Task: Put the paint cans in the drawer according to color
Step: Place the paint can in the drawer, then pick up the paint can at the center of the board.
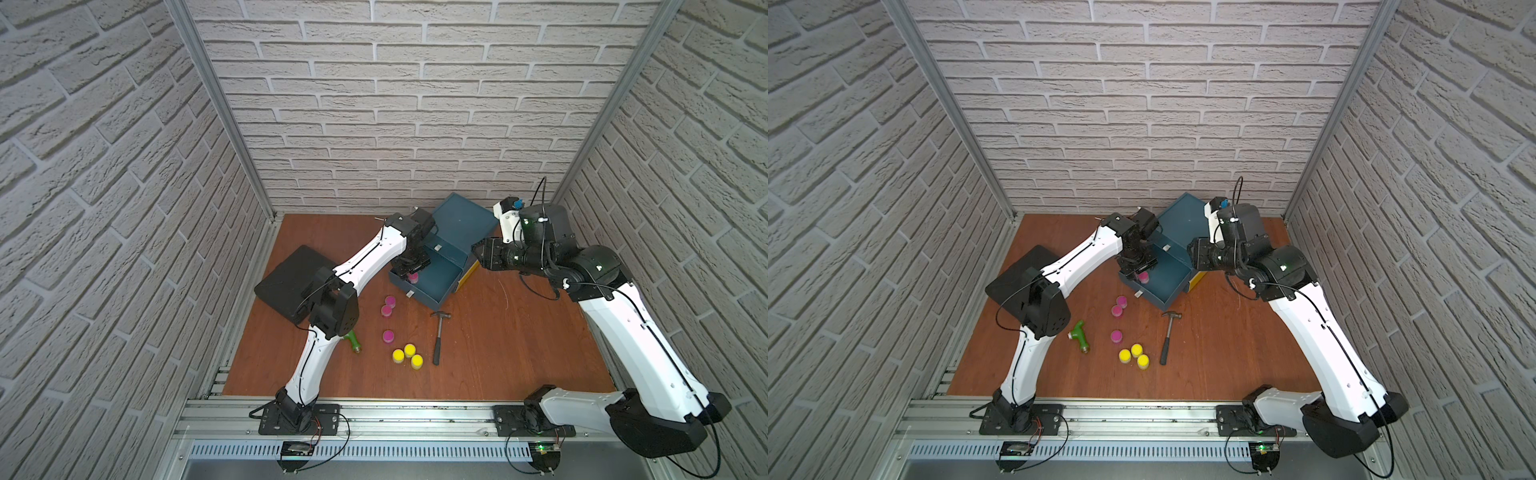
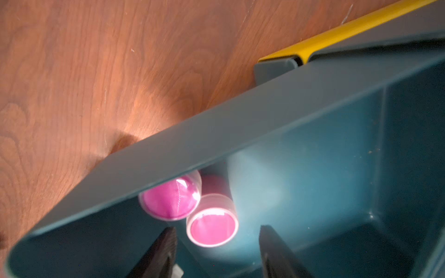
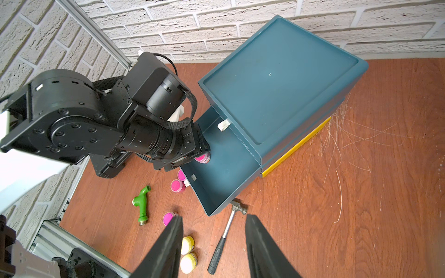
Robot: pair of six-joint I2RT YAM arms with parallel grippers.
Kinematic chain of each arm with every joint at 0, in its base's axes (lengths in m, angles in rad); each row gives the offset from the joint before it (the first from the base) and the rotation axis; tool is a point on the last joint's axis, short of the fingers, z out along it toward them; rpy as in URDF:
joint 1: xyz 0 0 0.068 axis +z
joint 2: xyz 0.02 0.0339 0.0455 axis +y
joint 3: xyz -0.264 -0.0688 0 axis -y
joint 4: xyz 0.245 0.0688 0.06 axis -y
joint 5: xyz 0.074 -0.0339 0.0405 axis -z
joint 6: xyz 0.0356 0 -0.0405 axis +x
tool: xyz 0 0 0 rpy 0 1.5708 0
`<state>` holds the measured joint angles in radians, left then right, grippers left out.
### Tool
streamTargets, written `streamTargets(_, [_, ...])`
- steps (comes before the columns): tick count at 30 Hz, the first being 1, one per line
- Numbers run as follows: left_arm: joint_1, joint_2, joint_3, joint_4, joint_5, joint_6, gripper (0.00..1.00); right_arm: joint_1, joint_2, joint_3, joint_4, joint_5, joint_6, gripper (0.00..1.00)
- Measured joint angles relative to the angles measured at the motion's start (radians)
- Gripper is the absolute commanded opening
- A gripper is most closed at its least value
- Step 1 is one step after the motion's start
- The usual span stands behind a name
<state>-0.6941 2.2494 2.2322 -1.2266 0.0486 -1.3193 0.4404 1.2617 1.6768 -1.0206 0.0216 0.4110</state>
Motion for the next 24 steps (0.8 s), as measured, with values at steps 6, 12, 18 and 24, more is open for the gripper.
streamTargets(6, [0.000, -0.019, 0.027, -0.005, -0.050, 0.000, 0.60, 0.000, 0.000, 0.000, 0.000, 0.000, 0.000, 0.48])
streamTargets(12, [0.023, -0.180, -0.004, -0.026, -0.121, 0.010, 0.62, 0.000, 0.000, 0.000, 0.000, 0.000, 0.000, 0.48])
streamTargets(18, [0.143, -0.519, -0.388, 0.025, -0.127, 0.006, 0.65, 0.000, 0.001, 0.000, 0.000, -0.001, 0.000, 0.48])
streamTargets(24, [0.193, -0.665, -0.814, 0.143, -0.051, 0.006, 0.70, 0.000, 0.008, 0.000, 0.000, -0.003, 0.000, 0.48])
